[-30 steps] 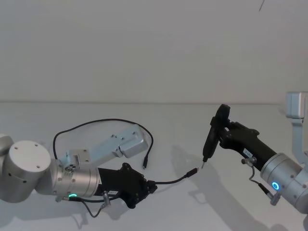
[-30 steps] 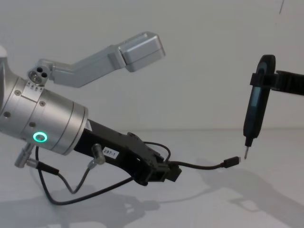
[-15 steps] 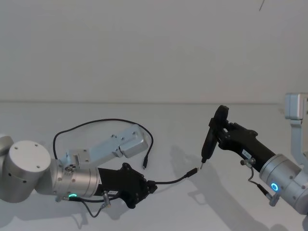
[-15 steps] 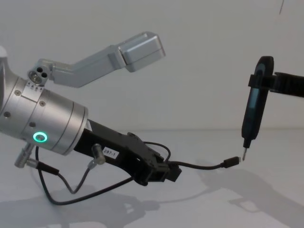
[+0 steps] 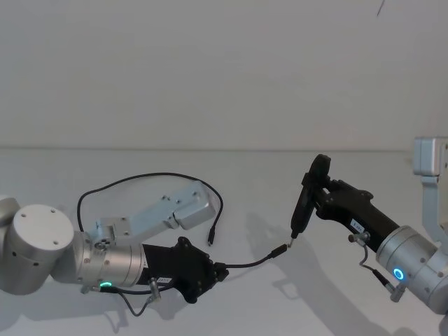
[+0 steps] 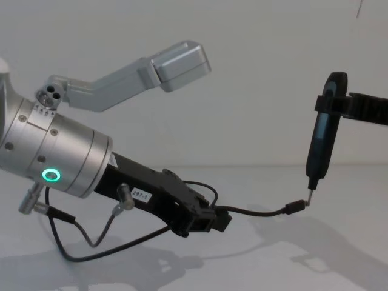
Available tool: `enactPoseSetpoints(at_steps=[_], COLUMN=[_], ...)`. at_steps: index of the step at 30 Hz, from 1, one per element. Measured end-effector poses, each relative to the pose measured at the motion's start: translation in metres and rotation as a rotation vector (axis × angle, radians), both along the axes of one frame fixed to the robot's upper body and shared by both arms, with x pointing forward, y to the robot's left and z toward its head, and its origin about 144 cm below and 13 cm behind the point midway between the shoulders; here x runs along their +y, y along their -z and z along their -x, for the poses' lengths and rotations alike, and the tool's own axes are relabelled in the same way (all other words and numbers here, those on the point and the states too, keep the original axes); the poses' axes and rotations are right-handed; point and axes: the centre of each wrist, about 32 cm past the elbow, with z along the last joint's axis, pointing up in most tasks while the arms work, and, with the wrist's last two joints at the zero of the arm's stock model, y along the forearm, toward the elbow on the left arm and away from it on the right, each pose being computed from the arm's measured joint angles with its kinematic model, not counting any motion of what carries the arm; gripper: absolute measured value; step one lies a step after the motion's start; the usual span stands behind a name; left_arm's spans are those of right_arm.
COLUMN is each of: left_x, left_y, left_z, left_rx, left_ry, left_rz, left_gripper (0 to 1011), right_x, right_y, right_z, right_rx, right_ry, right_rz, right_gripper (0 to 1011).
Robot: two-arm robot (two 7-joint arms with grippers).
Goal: Pick up the data cable with the one hand.
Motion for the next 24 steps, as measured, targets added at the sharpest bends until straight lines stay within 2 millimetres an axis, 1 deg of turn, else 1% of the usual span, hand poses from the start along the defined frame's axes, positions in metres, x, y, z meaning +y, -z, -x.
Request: enactPoseSetpoints(at_steps=[24], left_x=[0.0], left_y=[0.0], left_z=[0.0], left_rx=[0.0], left_ry=[0.0], left_rz=[0.0], left_gripper=[40], right_x=[0.0023], right_y=[0.0019], right_z=[0.0006], right_rx=[-0.013], right_ry=[0.006], right_rz=[0.0], right_gripper=[279])
